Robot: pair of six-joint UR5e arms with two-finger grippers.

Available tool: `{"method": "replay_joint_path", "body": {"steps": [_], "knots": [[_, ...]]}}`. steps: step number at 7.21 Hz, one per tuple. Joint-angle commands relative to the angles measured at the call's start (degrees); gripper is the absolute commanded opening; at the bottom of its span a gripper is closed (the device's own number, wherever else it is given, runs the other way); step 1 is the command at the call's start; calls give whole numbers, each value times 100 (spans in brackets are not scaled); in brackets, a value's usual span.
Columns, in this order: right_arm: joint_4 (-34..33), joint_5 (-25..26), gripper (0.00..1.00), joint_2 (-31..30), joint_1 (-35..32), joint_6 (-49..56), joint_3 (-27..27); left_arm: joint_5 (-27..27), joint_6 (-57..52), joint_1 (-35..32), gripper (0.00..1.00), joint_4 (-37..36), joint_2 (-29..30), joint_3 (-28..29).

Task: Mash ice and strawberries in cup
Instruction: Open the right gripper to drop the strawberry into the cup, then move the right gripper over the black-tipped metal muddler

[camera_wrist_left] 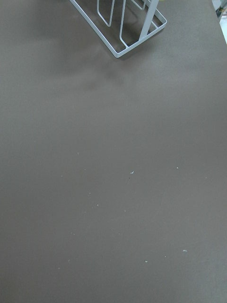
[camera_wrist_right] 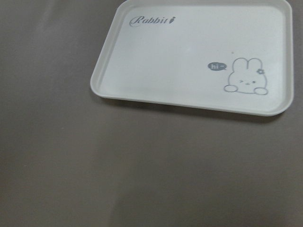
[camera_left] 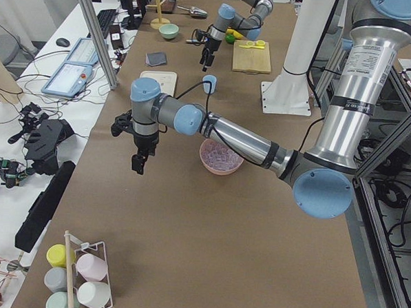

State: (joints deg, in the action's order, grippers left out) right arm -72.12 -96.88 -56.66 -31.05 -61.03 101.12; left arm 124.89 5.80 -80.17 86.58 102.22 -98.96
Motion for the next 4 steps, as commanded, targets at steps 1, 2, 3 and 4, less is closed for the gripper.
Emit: {"method": "replay_joint_path", "body": {"steps": [1, 2, 3, 4], "knots": [[-13, -1668, 100, -510, -1222, 361, -48, 454, -474, -471, 98, -1, -359, 0], [-74, -1963, 100, -799, -1594, 390, -100, 553, -570, -630, 98, 78, -604, -61], [-170, -2192, 100, -1150, -2024, 642, -318, 545, -876, -728, 98, 61, -659, -79], [-119, -2299, 100, -1267, -2167, 1211, -817, 545, -914, -746, 98, 79, -773, -123]]}}
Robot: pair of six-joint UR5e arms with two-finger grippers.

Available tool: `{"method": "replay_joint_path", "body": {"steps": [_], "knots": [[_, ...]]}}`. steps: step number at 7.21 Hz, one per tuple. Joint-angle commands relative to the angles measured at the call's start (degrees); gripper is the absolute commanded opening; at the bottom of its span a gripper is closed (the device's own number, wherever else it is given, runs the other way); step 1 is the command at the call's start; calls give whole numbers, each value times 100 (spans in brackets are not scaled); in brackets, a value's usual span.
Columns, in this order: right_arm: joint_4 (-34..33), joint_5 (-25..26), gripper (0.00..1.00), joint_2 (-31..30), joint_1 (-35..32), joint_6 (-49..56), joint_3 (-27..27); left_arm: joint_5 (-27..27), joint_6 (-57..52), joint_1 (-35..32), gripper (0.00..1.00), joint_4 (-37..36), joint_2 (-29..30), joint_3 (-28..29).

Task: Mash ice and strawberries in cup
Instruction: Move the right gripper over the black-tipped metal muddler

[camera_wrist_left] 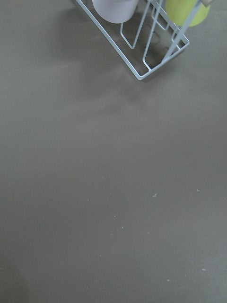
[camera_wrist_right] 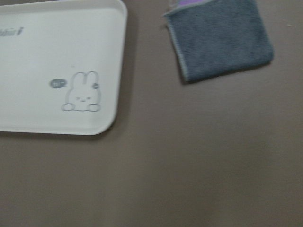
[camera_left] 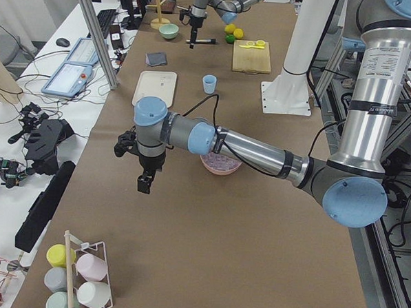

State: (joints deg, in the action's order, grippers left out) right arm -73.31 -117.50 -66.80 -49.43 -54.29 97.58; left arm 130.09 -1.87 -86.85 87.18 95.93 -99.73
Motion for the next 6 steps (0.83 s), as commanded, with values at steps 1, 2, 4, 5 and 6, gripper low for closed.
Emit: {"method": "replay_joint_path", "body": {"steps": [1, 2, 4, 5, 6], "knots": [[27, -256, 100, -342, -418, 551, -773, 8, -147, -77, 98, 18, -144, -64], [97, -247, 100, -482, -445, 551, -837, -1, -147, -77, 98, 96, -144, -64], [89, -256, 100, -554, -716, 638, -890, -18, -147, -77, 98, 159, -144, -116], [97, -265, 100, -562, -744, 656, -1012, -19, -147, -77, 98, 159, -136, -152], [98, -256, 100, -571, -761, 943, -1118, -36, -147, -77, 98, 159, -118, -152]]}}
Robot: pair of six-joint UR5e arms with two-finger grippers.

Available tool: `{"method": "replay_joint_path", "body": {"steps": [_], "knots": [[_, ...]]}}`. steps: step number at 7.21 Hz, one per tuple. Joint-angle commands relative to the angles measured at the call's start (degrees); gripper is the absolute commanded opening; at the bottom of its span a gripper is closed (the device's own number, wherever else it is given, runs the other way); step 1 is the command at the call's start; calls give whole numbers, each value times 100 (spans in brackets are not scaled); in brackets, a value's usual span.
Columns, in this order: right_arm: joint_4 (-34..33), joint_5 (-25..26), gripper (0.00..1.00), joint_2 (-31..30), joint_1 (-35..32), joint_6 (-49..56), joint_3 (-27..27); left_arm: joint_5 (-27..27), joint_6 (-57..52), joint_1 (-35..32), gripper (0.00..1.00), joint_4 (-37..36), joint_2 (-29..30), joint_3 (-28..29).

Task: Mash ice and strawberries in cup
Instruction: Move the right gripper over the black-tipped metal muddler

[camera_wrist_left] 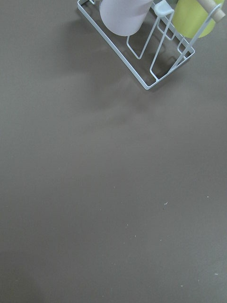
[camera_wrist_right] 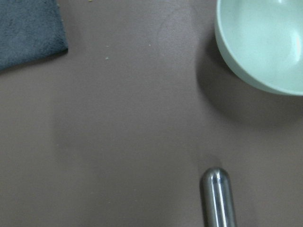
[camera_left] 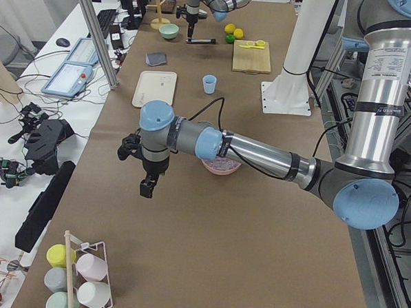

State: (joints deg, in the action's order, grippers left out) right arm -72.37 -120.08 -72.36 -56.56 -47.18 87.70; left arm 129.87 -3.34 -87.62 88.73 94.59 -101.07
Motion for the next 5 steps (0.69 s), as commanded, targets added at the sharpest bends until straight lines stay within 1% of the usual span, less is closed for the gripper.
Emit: {"method": "replay_joint_path", "body": {"steps": [1, 5], "knots": [[3, 2, 100, -15, -66, 357, -234, -15, 0, 0, 98, 4, 33, -27], [12, -7, 99, -23, -22, 376, -463, -24, 0, 17, 98, 4, 86, -53]]}}
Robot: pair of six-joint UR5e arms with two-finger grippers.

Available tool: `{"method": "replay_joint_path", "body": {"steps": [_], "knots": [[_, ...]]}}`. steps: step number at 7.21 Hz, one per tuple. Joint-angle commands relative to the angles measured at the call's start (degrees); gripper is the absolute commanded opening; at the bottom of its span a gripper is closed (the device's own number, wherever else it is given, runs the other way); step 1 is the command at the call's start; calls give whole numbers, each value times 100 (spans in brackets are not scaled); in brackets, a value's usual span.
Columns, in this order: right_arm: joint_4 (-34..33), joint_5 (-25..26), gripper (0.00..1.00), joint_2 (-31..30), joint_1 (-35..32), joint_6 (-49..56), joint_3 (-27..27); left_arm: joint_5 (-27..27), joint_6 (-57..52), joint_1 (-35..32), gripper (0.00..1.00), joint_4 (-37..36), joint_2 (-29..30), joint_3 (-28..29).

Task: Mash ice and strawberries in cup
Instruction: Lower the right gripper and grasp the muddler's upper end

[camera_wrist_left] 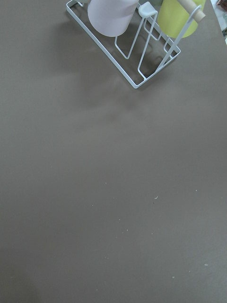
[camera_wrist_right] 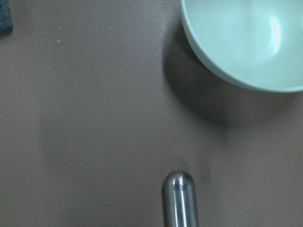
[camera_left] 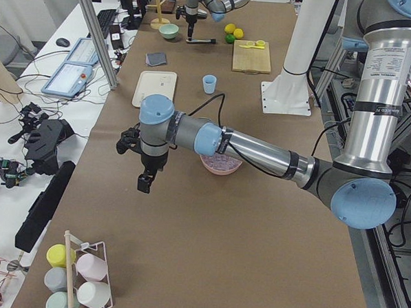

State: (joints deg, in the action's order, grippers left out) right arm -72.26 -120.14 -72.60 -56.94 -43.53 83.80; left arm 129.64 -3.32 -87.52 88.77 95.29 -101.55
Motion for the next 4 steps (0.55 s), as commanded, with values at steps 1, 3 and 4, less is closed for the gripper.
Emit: {"method": "replay_joint_path", "body": {"steps": [1, 3, 4], "knots": [[10, 8, 99, 35, 77, 11, -162, -1, -2, 7, 98, 0, 16, -6], [10, 8, 98, 44, 130, 2, -180, -9, -2, 7, 98, 9, 24, -6], [10, 8, 93, 44, 139, 2, -189, -18, 6, 7, 98, 87, 24, 21]]}}
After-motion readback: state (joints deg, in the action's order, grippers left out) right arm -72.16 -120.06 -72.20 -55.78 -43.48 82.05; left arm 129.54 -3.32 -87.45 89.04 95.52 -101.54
